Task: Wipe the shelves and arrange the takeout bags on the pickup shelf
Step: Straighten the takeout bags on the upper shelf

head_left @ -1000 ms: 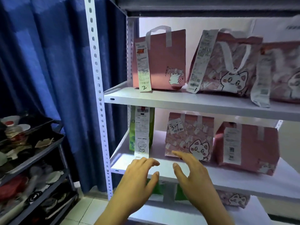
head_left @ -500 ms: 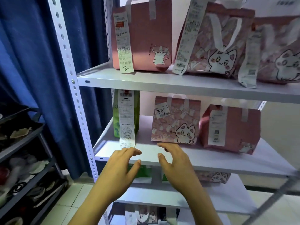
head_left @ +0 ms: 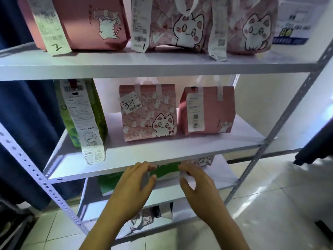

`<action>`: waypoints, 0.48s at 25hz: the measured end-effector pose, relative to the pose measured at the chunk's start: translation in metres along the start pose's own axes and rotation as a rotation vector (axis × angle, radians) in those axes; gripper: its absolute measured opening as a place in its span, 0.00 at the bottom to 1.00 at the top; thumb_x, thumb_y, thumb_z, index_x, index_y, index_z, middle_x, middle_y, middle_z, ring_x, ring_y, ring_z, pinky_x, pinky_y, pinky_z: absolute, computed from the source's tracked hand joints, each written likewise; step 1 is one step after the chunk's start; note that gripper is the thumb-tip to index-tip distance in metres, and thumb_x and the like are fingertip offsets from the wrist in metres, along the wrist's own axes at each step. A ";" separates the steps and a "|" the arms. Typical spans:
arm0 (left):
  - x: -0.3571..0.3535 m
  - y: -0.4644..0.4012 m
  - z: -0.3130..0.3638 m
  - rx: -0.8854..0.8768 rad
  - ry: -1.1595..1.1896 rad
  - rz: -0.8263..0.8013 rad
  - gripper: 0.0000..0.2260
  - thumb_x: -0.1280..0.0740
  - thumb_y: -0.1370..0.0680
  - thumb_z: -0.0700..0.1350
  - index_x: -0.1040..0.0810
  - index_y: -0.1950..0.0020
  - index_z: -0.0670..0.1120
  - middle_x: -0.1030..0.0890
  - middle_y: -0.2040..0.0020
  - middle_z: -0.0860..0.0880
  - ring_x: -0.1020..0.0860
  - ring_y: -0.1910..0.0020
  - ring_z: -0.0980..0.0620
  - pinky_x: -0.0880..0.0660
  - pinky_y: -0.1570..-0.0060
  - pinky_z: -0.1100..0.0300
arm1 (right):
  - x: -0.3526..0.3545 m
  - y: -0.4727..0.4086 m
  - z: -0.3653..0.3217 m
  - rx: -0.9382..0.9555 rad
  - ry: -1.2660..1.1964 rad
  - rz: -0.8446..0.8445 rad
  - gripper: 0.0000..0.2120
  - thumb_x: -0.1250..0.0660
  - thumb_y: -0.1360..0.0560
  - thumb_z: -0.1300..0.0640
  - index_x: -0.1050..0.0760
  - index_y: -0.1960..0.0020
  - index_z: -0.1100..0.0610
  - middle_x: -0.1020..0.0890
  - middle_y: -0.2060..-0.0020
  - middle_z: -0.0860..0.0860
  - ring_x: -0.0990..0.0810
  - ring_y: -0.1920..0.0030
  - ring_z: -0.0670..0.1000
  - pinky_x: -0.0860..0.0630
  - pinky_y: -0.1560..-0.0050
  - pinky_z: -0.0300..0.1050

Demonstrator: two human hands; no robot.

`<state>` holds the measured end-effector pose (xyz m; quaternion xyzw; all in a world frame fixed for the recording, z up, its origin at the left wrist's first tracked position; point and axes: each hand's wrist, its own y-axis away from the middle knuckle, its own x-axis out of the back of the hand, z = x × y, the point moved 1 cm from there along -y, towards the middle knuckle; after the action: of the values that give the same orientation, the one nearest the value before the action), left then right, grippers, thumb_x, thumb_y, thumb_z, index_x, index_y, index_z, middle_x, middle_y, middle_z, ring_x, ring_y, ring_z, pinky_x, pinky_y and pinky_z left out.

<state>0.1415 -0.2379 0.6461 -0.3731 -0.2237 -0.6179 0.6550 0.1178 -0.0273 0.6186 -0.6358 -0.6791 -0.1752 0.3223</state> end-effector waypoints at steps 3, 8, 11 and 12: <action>-0.021 0.001 0.008 -0.025 0.039 -0.053 0.12 0.37 0.18 0.52 0.27 0.35 0.59 0.28 0.38 0.65 0.33 0.36 0.63 0.36 0.37 0.65 | 0.015 0.016 0.015 -0.082 0.031 0.055 0.16 0.34 0.19 0.49 0.27 0.32 0.39 0.25 0.41 0.34 0.25 0.40 0.40 0.26 0.37 0.41; -0.015 0.008 0.021 -0.066 0.029 -0.056 0.11 0.38 0.18 0.54 0.28 0.36 0.62 0.29 0.40 0.67 0.34 0.37 0.65 0.38 0.40 0.67 | 0.021 0.024 0.004 -0.078 0.028 0.086 0.15 0.35 0.19 0.49 0.27 0.33 0.39 0.27 0.41 0.33 0.26 0.39 0.39 0.29 0.38 0.37; 0.002 0.019 0.020 -0.060 0.036 -0.032 0.11 0.38 0.18 0.53 0.28 0.36 0.61 0.28 0.39 0.66 0.34 0.37 0.64 0.36 0.39 0.65 | 0.017 0.028 -0.011 -0.051 0.015 0.080 0.15 0.34 0.19 0.51 0.27 0.33 0.41 0.24 0.38 0.38 0.26 0.37 0.41 0.27 0.36 0.39; 0.008 0.024 0.019 -0.059 0.031 -0.025 0.12 0.39 0.18 0.53 0.27 0.35 0.61 0.27 0.39 0.66 0.33 0.37 0.64 0.36 0.39 0.64 | 0.014 0.030 -0.016 -0.036 0.008 0.083 0.15 0.34 0.19 0.51 0.26 0.33 0.41 0.23 0.38 0.38 0.26 0.38 0.41 0.27 0.35 0.40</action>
<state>0.1690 -0.2296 0.6586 -0.3797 -0.1996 -0.6380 0.6395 0.1512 -0.0233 0.6346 -0.6683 -0.6477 -0.1763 0.3205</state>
